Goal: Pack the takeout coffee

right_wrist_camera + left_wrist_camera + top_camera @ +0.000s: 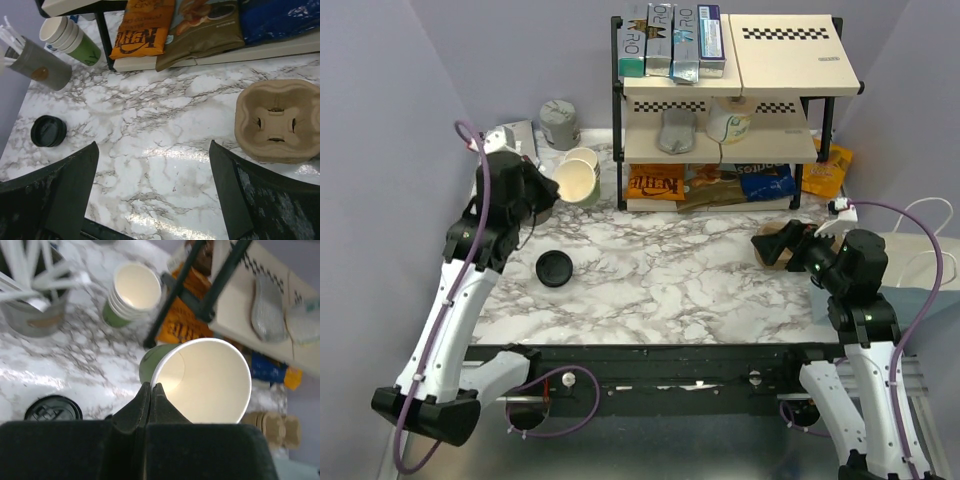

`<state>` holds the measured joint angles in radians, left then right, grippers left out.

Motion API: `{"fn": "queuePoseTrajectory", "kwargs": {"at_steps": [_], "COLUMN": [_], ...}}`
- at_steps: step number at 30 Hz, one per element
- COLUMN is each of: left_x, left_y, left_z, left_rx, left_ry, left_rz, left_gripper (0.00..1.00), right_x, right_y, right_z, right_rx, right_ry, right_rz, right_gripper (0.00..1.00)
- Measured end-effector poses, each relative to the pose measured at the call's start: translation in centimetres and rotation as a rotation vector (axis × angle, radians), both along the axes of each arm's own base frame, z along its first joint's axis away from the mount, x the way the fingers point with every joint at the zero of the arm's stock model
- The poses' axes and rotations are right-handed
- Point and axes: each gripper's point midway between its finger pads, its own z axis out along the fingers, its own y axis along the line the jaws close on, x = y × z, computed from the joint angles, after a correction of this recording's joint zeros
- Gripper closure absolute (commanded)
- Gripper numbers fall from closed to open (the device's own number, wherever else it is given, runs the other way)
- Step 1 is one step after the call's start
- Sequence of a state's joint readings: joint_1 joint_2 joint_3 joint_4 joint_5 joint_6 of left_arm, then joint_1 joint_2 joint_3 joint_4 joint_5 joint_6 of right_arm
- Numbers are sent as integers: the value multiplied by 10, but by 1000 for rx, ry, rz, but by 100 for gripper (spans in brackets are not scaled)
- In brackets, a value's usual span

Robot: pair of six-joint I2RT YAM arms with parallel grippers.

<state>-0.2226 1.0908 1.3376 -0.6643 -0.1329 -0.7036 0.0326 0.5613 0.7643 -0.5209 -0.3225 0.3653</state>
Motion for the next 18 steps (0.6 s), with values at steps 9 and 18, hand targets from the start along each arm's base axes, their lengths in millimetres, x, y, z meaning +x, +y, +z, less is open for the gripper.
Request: {"fn": "queuePoseTrajectory", "kwargs": {"at_steps": [9,18], "left_x": [-51,-49], "left_y": [-119,-184], "left_z": [-127,-169], "left_rx": [-16,21], "left_ry": [221,240], "left_rz": [-345,-446], "left_gripper": [100,100], "right_x": [-12,-13], "right_y": [9,0], "right_z": [6,-3], "right_rx": [18,2], "right_ry": [-38,-28], "right_rz": [55,2], "right_gripper": [0,0]}}
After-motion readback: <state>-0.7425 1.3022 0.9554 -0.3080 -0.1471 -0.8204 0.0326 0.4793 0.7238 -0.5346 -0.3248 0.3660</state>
